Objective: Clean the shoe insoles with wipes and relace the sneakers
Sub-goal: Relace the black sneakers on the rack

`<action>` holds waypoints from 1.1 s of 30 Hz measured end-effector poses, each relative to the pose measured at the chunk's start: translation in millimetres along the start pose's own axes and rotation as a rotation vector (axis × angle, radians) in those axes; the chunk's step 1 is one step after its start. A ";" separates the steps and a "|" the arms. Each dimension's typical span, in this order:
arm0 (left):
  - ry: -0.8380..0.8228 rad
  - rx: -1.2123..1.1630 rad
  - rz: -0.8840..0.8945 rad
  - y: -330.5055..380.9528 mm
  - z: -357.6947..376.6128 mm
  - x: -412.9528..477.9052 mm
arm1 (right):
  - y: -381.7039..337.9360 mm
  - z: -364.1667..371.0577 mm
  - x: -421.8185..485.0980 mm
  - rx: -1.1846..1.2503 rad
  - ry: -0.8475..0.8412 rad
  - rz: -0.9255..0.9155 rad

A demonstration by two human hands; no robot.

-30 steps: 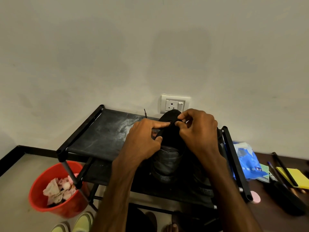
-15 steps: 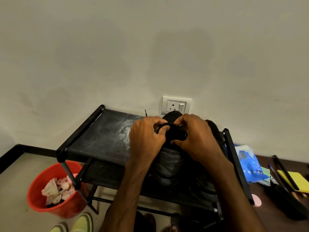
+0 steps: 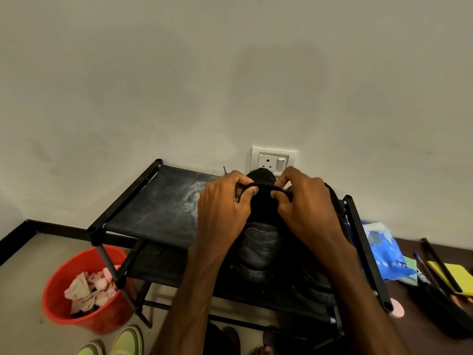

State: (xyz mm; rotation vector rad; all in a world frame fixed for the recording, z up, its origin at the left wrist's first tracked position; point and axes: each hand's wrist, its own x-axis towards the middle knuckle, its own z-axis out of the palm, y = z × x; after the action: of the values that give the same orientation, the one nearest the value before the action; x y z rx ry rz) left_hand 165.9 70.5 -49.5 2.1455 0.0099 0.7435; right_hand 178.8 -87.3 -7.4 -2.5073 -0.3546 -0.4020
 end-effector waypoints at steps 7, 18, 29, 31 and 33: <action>-0.006 -0.017 0.021 -3.5 2.6 -1.8 | 3.1 2.8 -0.9 0.015 -0.018 -0.015; -0.019 0.000 0.012 -8.2 3.8 -0.1 | 2.5 0.8 -2.8 -0.104 -0.140 0.027; -0.018 -0.022 0.012 -10.9 3.1 0.5 | 0.1 1.9 -1.3 -0.052 0.028 -0.033; -0.018 -0.018 0.011 -11.0 2.8 0.1 | -1.0 1.9 -1.0 -0.039 0.041 -0.013; -0.018 -0.023 0.011 -11.0 2.6 -0.1 | -0.3 1.5 -1.1 -0.034 0.051 0.000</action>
State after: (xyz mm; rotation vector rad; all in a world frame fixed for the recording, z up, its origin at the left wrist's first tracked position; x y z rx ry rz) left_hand 169.8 75.7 -58.7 2.1312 -0.0193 0.7275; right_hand 178.0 -86.3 -8.9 -2.5254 -0.3308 -0.4746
